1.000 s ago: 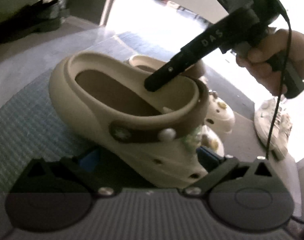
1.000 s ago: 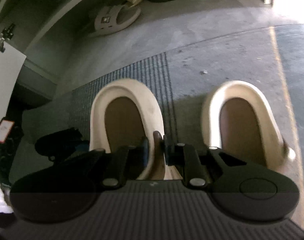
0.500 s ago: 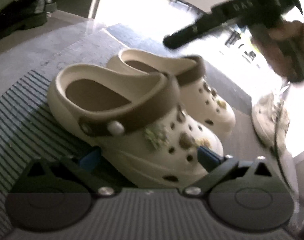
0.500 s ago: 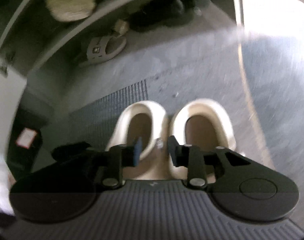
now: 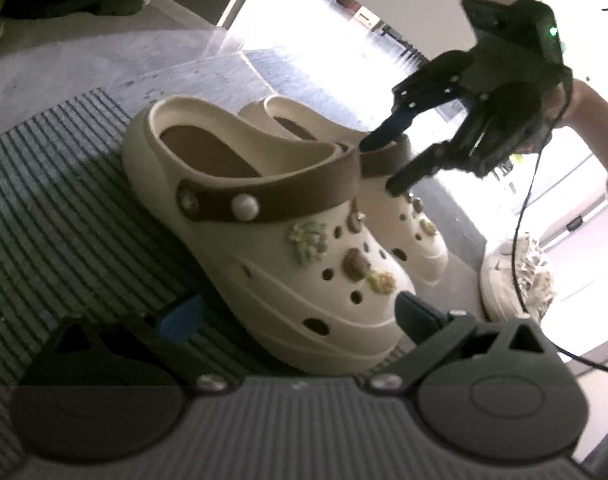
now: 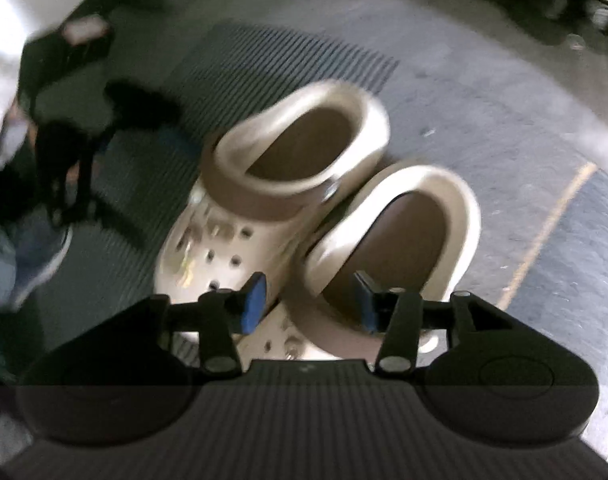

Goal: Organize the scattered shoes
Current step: 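Grasp both cream clogs together at their heels with the right gripper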

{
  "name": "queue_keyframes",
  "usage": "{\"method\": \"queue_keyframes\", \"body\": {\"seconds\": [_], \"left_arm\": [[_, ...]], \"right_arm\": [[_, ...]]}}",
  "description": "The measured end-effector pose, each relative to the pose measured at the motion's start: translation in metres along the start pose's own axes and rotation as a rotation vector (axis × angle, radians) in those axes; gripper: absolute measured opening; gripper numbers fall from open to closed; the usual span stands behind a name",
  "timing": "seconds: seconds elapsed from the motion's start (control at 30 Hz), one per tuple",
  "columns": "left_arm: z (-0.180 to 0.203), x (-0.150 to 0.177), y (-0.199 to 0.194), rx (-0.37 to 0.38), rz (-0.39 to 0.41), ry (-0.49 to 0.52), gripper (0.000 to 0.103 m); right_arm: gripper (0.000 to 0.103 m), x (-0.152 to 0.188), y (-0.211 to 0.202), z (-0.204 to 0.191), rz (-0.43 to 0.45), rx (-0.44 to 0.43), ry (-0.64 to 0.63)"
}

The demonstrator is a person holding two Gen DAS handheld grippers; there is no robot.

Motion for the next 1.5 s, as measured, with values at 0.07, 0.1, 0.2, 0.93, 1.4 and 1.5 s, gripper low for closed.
{"method": "queue_keyframes", "body": {"seconds": [0.07, 0.1, 0.2, 0.93, 1.4, 1.5], "left_arm": [[0.002, 0.001, 0.002, -0.001, -0.003, 0.004, 0.103], [0.003, 0.001, 0.003, 0.000, -0.004, 0.003, 0.103], [0.004, 0.001, 0.002, 0.005, -0.001, -0.002, 0.103], [0.015, -0.017, -0.009, -0.078, 0.052, -0.096, 0.103], [0.153, -0.136, -0.174, -0.558, 0.117, -0.410, 0.103], [0.160, -0.132, -0.181, -0.739, 0.104, -0.502, 0.103]], "right_arm": [[0.048, -0.002, 0.009, -0.001, -0.016, 0.018, -0.007], [0.047, -0.003, 0.013, -0.002, -0.016, 0.019, -0.001], [0.032, -0.004, 0.014, 0.000, -0.004, 0.018, 0.095], [0.028, -0.024, -0.014, 0.028, 0.108, -0.033, 0.333], [0.079, -0.030, -0.173, 0.027, 0.136, 0.082, 1.002], [0.079, -0.044, -0.131, 0.043, 0.079, 0.044, 1.017]]}}
Point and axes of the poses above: each gripper's, at about its wrist camera, not at the fingertips, and y roughly the way its jaws point, z to its right, x to its underside, the point moved 2 cm from there along y, roughly the way its jaws point, and after that the axes turned 8 degrees about x, right-handed, at the moved point
